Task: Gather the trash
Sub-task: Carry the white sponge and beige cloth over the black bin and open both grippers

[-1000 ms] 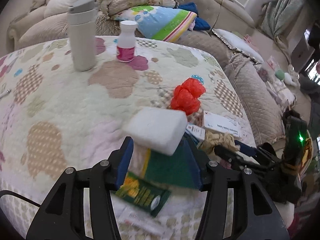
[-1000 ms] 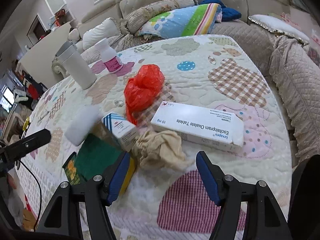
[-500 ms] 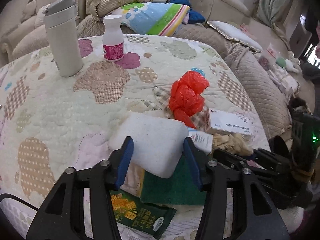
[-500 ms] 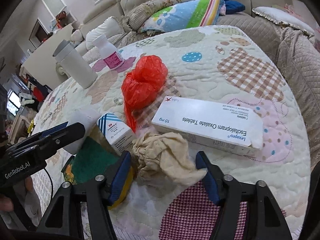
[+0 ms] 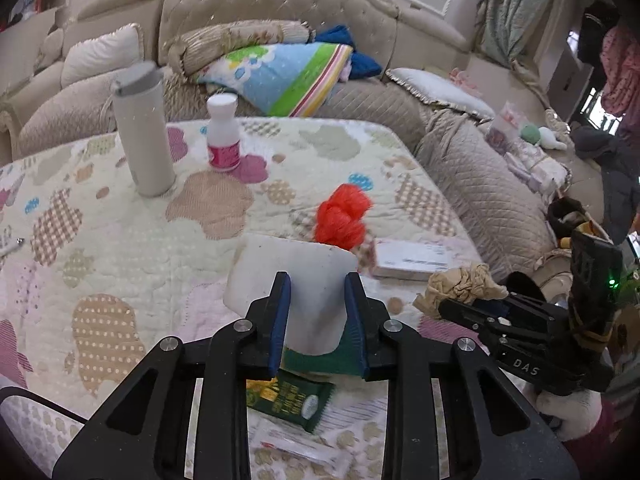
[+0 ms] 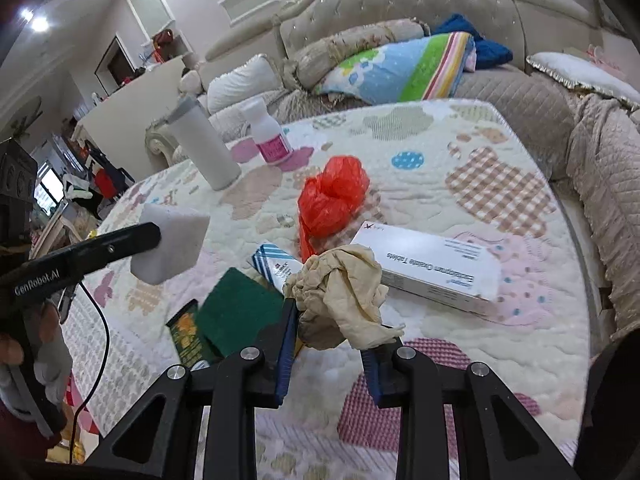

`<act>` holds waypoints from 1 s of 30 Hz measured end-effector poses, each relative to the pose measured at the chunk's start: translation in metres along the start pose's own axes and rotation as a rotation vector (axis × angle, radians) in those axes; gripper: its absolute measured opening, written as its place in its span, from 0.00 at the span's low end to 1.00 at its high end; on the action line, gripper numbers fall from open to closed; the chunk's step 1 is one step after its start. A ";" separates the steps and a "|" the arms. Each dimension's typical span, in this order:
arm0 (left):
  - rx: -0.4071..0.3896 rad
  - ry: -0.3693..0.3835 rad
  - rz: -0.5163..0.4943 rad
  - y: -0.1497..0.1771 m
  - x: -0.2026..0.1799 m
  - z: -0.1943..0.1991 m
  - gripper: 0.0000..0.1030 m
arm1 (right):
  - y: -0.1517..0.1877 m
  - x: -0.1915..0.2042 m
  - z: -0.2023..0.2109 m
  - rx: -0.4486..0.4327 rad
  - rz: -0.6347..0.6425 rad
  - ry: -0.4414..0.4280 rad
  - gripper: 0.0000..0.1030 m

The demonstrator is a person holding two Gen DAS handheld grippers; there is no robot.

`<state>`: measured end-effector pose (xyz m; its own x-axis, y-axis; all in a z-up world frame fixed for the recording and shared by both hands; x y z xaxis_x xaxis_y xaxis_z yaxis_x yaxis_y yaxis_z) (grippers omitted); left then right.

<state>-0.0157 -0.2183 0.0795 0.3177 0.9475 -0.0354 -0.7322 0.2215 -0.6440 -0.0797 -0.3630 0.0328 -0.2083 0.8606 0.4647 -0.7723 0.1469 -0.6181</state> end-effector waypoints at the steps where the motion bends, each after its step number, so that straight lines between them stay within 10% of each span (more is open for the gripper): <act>1: -0.009 0.003 -0.007 0.000 -0.004 0.005 0.24 | 0.001 0.000 0.005 -0.004 0.000 0.002 0.27; 30: -0.012 0.129 -0.205 0.028 -0.200 0.035 0.24 | 0.053 -0.094 0.137 -0.104 -0.109 0.205 0.27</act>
<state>-0.1209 -0.3934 0.0953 0.5336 0.8457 0.0004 -0.6378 0.4027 -0.6565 -0.1834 -0.5031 0.0427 0.0074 0.9164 0.4003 -0.7155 0.2845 -0.6381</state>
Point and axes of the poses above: each gripper's, at about its wrist camera, not at the fingertips, and z roughly against the way its jaws point, x to its left, y to its underside, the point moved 8 cm from there along -z, roughly the way its jaws point, and after that the axes turned 13 degrees about -y, right-handed, at the moved point
